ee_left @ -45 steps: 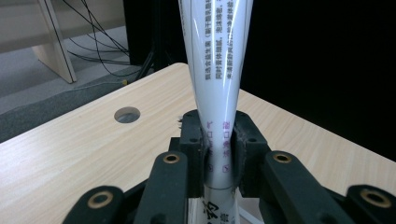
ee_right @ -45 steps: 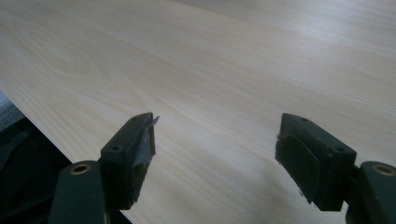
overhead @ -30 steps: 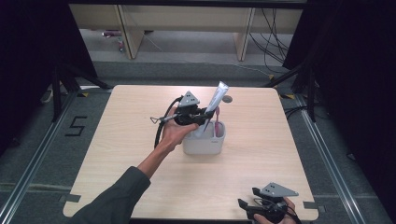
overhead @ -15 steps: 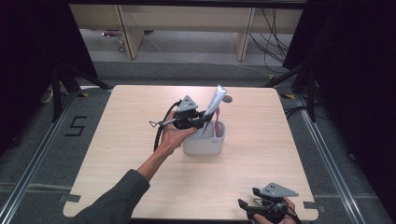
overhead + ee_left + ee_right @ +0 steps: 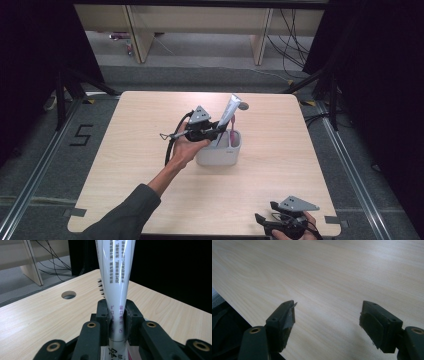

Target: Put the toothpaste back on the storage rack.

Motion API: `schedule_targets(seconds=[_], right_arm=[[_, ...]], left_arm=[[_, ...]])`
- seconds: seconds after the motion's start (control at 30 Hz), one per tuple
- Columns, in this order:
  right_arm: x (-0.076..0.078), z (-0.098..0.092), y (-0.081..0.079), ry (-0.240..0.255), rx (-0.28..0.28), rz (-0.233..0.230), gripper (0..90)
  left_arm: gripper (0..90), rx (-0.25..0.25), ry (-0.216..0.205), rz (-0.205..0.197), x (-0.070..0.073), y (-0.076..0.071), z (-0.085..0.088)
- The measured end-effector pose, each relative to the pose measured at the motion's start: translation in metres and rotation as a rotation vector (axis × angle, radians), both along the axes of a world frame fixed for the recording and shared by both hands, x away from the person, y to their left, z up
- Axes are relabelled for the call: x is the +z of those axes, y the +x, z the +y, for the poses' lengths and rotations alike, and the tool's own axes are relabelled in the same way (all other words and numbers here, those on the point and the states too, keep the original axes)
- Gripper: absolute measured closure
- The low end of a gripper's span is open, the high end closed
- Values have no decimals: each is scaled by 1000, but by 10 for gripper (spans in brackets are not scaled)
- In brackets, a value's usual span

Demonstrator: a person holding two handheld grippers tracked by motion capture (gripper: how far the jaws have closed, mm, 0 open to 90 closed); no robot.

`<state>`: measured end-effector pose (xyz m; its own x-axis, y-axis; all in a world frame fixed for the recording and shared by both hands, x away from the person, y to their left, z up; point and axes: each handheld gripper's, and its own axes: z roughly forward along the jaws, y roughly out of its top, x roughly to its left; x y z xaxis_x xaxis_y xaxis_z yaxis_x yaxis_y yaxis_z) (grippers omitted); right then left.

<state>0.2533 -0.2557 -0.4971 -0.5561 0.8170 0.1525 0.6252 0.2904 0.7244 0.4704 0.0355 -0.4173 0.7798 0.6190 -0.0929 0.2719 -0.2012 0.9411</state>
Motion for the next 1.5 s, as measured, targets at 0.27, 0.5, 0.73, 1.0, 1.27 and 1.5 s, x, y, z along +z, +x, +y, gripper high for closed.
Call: schedule_targets(seconds=[0.27, 0.5, 0.73, 1.0, 1.27, 1.5], right_arm=[[0, -1, 1, -10, 9, -9, 286], [0, -1, 0, -8, 6, -7, 286], [-1, -1, 1, -6, 8, -3, 286], [0, -1, 0, -6, 2, 1, 286], [-1, -3, 1, -15, 11, -12, 286], [-2, -1, 1, 1, 14, -3, 286]], left_arm=[[761, -5, 25, 8, -5, 0, 0], [759, 7, 59, 11, -10, -3, 1], [756, 15, 114, 2, -15, -6, 3], [757, 6, 163, 1, -16, -9, 0], [666, 31, 155, 23, -13, -11, 0], [535, 56, 130, -5, 4, -12, 7]])
